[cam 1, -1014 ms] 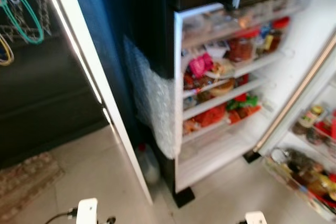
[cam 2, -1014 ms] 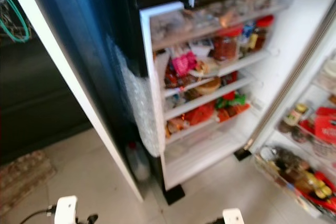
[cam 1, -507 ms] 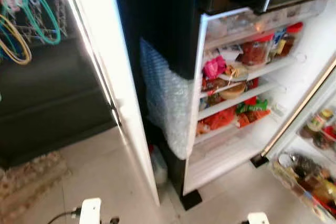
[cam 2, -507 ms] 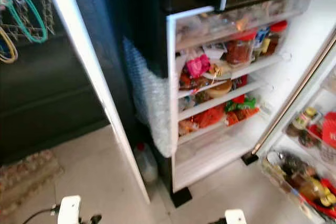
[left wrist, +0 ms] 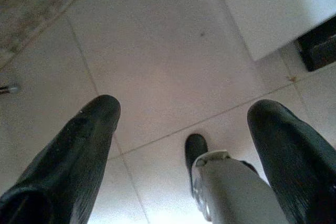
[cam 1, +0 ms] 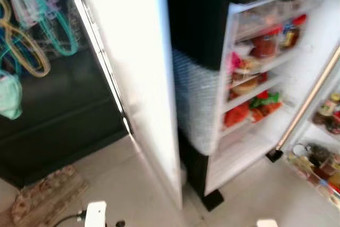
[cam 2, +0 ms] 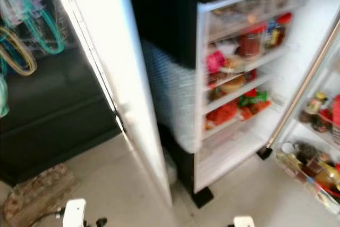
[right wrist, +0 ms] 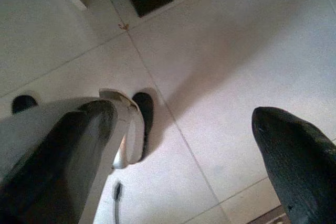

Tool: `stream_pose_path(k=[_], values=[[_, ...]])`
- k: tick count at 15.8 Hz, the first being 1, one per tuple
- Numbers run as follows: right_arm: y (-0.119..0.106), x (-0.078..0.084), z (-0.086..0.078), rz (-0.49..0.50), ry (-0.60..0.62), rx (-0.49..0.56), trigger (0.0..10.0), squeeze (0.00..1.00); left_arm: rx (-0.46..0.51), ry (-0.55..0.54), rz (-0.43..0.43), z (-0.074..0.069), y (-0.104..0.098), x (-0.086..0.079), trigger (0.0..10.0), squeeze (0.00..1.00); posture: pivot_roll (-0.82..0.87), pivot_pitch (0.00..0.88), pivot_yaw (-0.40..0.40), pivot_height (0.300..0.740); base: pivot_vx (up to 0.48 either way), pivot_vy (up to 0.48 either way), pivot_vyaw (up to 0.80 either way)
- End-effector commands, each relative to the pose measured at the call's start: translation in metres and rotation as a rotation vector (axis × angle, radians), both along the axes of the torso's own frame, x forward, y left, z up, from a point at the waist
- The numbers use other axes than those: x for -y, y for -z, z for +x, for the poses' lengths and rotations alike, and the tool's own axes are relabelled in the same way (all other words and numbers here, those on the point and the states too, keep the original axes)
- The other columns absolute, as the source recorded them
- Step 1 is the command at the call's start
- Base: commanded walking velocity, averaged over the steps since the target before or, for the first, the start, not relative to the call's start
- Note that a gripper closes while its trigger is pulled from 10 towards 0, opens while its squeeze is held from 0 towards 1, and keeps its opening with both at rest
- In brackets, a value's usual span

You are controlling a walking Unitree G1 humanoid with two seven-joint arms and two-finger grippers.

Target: Restocking fridge

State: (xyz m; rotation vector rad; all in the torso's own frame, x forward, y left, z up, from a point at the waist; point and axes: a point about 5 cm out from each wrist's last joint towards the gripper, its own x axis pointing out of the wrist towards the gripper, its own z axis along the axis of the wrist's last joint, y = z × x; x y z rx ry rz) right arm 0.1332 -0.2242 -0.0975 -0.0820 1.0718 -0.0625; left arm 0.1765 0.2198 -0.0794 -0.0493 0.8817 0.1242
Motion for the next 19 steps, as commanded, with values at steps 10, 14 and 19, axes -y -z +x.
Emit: stream_pose_path(k=[10, 14, 19], values=[[0.0023, -0.0044, -0.0040, 0.018, -0.009, -0.017, 10.0, 0.00, -0.017, -0.019, 0.009, -0.0044, 0.0014, -0.0041, 10.0, 0.00, -0.20, 0.000, 0.073, 0.740, 0.000, 0.000, -0.79], [0.0022, -0.0039, -0.0043, 0.018, -0.012, -0.018, 10.0, 0.00, -0.019, -0.028, 0.006, -0.0050, 0.0019, -0.0037, 10.0, 0.00, -0.20, 0.000, 0.071, 0.740, 0.000, 0.000, -0.79], [0.0023, -0.0042, -0.0042, 0.018, -0.019, -0.019, 10.0, 0.00, -0.023, -0.027, 0.008, -0.0053, 0.0021, -0.0037, 10.0, 0.00, -0.21, 0.000, 0.074, 0.740, 0.000, 0.000, -0.79]])
